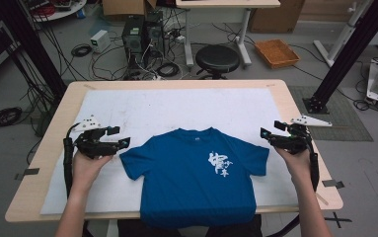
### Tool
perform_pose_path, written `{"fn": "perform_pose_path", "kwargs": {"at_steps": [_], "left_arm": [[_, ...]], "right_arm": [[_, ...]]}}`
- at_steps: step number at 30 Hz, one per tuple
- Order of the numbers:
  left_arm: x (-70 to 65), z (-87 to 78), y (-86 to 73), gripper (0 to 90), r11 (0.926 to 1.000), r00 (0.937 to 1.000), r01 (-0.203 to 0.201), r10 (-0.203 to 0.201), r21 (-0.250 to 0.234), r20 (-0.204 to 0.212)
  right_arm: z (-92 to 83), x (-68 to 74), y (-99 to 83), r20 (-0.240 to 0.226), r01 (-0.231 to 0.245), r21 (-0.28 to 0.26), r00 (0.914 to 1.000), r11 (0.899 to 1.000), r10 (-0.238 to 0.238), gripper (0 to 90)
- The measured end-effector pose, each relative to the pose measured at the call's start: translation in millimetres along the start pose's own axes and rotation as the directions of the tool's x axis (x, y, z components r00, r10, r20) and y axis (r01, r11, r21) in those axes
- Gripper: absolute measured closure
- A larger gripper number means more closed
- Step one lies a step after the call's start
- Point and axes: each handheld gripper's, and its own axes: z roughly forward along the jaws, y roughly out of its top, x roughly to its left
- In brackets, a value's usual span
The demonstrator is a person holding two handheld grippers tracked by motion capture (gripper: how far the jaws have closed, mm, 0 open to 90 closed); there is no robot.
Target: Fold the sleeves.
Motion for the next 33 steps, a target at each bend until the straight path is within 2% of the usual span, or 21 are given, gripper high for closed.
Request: {"fn": "perform_pose_path", "kwargs": {"at_steps": [4,10,15,19,24,30,33], "left_arm": [[0.8,2.9,-0.6,30.0,0.9999,0.9999,0.010,-0.010,0.006,0.012],[1.8,4.8,-1.7,30.0,0.9997,0.9997,0.003,-0.004,0.024,0.026],[4.0,2.4,-5.4,30.7,0.9993,0.9996,0.023,-0.023,0.031,0.019],[8.3,0.6,-10.1,35.8,0.9979,0.9984,0.047,-0.048,0.044,0.028],[13.0,0.8,-17.9,41.7,0.9923,0.9958,0.081,-0.084,0.094,0.034],[21.4,0.9,-32.2,45.0,0.9767,0.9894,0.140,-0.144,0.163,0.017],[21.8,1.5,-34.3,48.3,0.9740,0.9882,0.146,-0.152,0.174,0.021]], "right_arm": [[-3.5,2.6,0.9,0.007,0.026,-0.010,0.9996,1.000,-0.026,24.2],[-3.5,3.6,1.5,0.008,0.037,-0.016,0.9993,0.999,-0.037,26.9],[-2.4,5.0,1.7,0.013,0.047,-0.012,0.9988,0.999,-0.047,29.4],[-4.2,6.0,2.2,0.025,0.052,-0.020,0.9984,0.998,-0.052,30.8],[-3.9,5.9,2.0,0.025,0.050,-0.016,0.9985,0.999,-0.049,31.4],[-4.6,7.6,2.2,0.028,0.052,-0.018,0.9983,0.998,-0.051,31.8],[-5.0,7.7,2.2,0.028,0.053,-0.020,0.9982,0.998,-0.052,31.9]]}}
